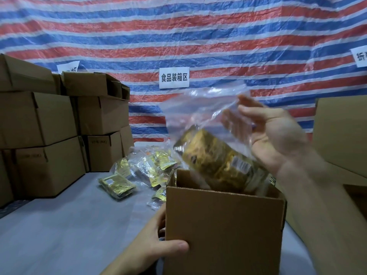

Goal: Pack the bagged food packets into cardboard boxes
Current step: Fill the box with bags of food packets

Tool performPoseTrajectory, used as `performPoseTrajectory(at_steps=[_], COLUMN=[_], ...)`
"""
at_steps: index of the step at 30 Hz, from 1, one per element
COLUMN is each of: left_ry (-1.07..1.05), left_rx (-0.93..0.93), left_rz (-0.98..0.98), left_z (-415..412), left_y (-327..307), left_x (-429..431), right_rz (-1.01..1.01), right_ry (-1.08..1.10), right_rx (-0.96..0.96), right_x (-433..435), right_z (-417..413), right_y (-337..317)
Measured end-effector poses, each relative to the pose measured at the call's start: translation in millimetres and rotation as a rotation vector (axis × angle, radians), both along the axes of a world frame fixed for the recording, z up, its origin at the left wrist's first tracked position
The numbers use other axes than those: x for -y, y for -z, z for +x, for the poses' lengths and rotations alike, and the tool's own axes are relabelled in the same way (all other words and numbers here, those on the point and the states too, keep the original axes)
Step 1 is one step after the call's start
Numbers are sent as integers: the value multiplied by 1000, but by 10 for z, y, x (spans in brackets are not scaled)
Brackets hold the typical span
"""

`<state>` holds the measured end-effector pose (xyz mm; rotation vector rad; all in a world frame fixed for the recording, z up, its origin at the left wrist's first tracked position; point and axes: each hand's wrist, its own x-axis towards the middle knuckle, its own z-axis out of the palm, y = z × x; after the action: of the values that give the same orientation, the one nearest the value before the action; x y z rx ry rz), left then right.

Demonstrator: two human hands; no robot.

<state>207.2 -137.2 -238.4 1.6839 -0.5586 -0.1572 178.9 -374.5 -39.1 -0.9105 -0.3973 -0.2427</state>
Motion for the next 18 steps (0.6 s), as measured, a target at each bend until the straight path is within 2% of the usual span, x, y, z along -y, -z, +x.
performPoseTrajectory(at_steps=[3, 6, 10, 13, 15, 18], left_ry=[-44, -65, -104, -119, -125, -139], left_rx=[38, 77, 64, 65, 69, 68], left_rz=[4, 1, -14, -5, -3, -14], left_z=[11, 15, 59, 68, 62, 59], left_y=[18, 17, 41, 39, 37, 43], left_x=[-5, -13, -63, -77, -76, -68], right_rz=[-310, -705, -1102, -1435, -1540, -1508], right_ry=[33, 123, 242, 114, 33, 1], right_rx=[-67, -31, -52, -63, -3, 72], right_x=[-8, 3, 29, 71, 102, 148], right_z=[-3, -39, 1, 4, -14, -14], right_y=[46, 86, 150, 153, 134, 112])
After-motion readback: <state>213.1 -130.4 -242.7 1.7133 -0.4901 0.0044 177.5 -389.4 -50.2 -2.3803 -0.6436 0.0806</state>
